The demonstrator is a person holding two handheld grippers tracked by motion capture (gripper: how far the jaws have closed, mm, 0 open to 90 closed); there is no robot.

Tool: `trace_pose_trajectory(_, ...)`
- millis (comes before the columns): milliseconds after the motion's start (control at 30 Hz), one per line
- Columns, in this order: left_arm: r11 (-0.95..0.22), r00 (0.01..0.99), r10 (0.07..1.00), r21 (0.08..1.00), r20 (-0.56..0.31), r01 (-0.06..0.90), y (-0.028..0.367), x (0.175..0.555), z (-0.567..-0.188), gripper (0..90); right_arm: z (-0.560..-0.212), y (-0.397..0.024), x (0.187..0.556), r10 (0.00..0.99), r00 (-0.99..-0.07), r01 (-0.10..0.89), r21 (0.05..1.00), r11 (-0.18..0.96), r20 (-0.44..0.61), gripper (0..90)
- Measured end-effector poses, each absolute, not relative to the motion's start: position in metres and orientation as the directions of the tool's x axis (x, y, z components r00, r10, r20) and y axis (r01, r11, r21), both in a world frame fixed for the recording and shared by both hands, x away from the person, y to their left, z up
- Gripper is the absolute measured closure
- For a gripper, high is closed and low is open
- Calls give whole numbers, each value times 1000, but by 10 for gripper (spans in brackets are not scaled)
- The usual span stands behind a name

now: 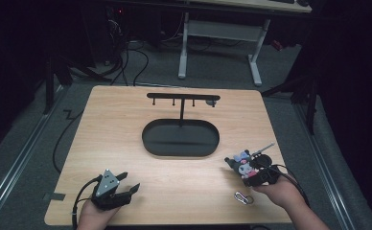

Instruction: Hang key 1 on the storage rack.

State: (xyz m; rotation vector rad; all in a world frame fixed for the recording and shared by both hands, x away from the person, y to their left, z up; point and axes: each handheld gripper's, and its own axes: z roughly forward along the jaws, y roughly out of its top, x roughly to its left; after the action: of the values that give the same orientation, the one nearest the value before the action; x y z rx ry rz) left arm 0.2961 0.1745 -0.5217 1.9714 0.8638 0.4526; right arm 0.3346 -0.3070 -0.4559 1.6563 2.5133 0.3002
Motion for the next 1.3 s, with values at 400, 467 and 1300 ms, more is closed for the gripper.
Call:
trace_pose_trajectory(400,-343,688,725,855,-23,390,176,297,-522,372,-429,-300,333,908,-416,883,261,391,46,483)
trace_pose_trajectory(467,-340,687,726,856,-24,389,176,297,-522,372,-427,-299,333,909,-414,884,263,388,51,483)
trace_pose_trajectory(1300,-340,689,724,854,-31,395,177,297,-523,372,-395,-260,370,884,-462,858,291,424,75,482)
